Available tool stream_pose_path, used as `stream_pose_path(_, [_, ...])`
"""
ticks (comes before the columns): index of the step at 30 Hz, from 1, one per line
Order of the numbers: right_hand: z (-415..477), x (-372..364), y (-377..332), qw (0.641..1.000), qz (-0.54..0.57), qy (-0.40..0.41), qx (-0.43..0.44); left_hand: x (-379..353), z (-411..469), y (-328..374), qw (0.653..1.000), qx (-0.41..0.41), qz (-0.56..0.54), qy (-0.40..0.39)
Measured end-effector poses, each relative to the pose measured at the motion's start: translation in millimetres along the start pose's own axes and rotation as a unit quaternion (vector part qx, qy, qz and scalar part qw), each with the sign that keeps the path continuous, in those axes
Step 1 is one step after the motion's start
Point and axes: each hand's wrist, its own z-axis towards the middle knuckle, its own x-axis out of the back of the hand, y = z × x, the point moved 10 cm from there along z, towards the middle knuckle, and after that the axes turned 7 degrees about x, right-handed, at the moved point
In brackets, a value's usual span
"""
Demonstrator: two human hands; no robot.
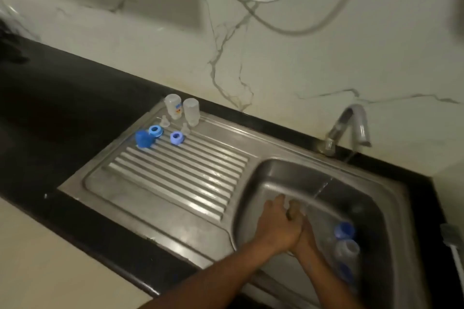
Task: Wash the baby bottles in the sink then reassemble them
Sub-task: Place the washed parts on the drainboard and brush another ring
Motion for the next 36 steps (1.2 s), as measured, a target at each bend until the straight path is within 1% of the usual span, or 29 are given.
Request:
stream_pose_path(1, [13, -14, -19, 1.0, -0.01, -0.003, -0.002, 14, 7, -5, 0.999, -0.008, -0.032, -0.017])
stream_pose_path(2, [30, -30, -23, 1.0, -0.017, -0.003, -0.012, 43, 15, -10, 0.997, -0.024, -0.078, 0.01])
stream_pose_path(3, [44, -41, -40, 1.0, -0.022, -0.003, -0.014, 70, 21, -16, 0.992, -0.022, -0.122, 0.018])
stream_pose_path(4, [58, -56, -72, 1.0, -0.015, -0.005, -0.022, 105, 31, -22, 0.984, -0.022, -0.168, 0.047])
stream_pose_path(5, [73, -71, -103, 1.0, -0.017, -0.001, -0.004, 135, 45, -34, 0.978, -0.008, -0.196, 0.069])
stream_pose_path(6, [86, -92, -133, 0.999, -0.034, -0.007, 0.036, 165, 57, -47, 0.97, 0.0, -0.226, 0.092])
stream_pose_path(7, [95, -112, -152, 0.999, -0.021, -0.008, 0.046, 192, 68, -64, 0.96, 0.018, -0.259, 0.108])
stream_pose_path(8, [100, -130, -169, 0.999, 0.016, -0.013, 0.046, 215, 77, -77, 0.948, 0.019, -0.293, 0.125])
stream_pose_path(10, [112, -168, -194, 0.993, 0.121, -0.015, 0.003, 251, 98, -107, 0.932, 0.042, -0.338, 0.123])
stream_pose_path(11, [120, -183, -206, 0.989, 0.144, -0.013, -0.015, 267, 108, -119, 0.931, 0.048, -0.344, 0.117])
stream_pose_path(12, [129, -196, -216, 0.988, 0.155, -0.004, -0.014, 281, 118, -128, 0.935, 0.044, -0.332, 0.117])
stream_pose_path(14, [144, -221, -233, 0.99, 0.142, -0.002, 0.015, 307, 132, -144, 0.947, 0.034, -0.288, 0.136])
stream_pose_path(17, [154, -255, -247, 0.996, 0.077, -0.026, 0.046, 330, 148, -165, 0.961, 0.02, -0.222, 0.164])
stream_pose_path(19, [159, -266, -241, 0.998, 0.057, -0.019, 0.037, 334, 152, -172, 0.968, 0.019, -0.188, 0.166])
stream_pose_path(20, [160, -267, -235, 0.998, 0.053, 0.009, 0.026, 333, 155, -174, 0.971, 0.019, -0.172, 0.163])
stream_pose_path(21, [159, -271, -226, 0.998, 0.058, 0.016, -0.006, 331, 158, -176, 0.975, 0.019, -0.156, 0.157])
stream_pose_path(22, [158, -275, -221, 0.999, 0.051, 0.014, 0.0, 329, 160, -177, 0.978, 0.017, -0.142, 0.151])
stream_pose_path(23, [157, -280, -220, 1.0, 0.011, -0.005, 0.016, 327, 163, -180, 0.981, 0.017, -0.13, 0.144])
stream_pose_path(25, [156, -286, -213, 1.0, -0.004, -0.008, 0.023, 325, 167, -183, 0.984, 0.012, -0.108, 0.144])
stream_pose_path(26, [155, -285, -217, 1.0, 0.005, 0.0, 0.03, 324, 167, -183, 0.984, 0.005, -0.101, 0.144])
stream_pose_path(28, [157, -284, -212, 0.999, 0.033, 0.016, 0.017, 323, 165, -180, 0.984, -0.005, -0.095, 0.15])
stream_pose_path(30, [158, -285, -210, 0.997, 0.074, 0.009, 0.014, 322, 165, -179, 0.984, -0.011, -0.086, 0.158])
stream_pose_path(32, [156, -279, -213, 0.989, 0.146, 0.031, -0.015, 320, 166, -179, 0.984, -0.013, -0.077, 0.159])
stream_pose_path(33, [154, -277, -210, 0.986, 0.16, 0.04, -0.034, 319, 166, -179, 0.984, -0.017, -0.072, 0.163])
stream_pose_path(35, [146, -275, -204, 0.984, 0.17, 0.03, -0.032, 314, 159, -177, 0.984, -0.023, -0.062, 0.168])
stream_pose_path(36, [143, -278, -200, 0.98, 0.188, 0.02, -0.054, 313, 156, -175, 0.983, -0.025, -0.057, 0.173])
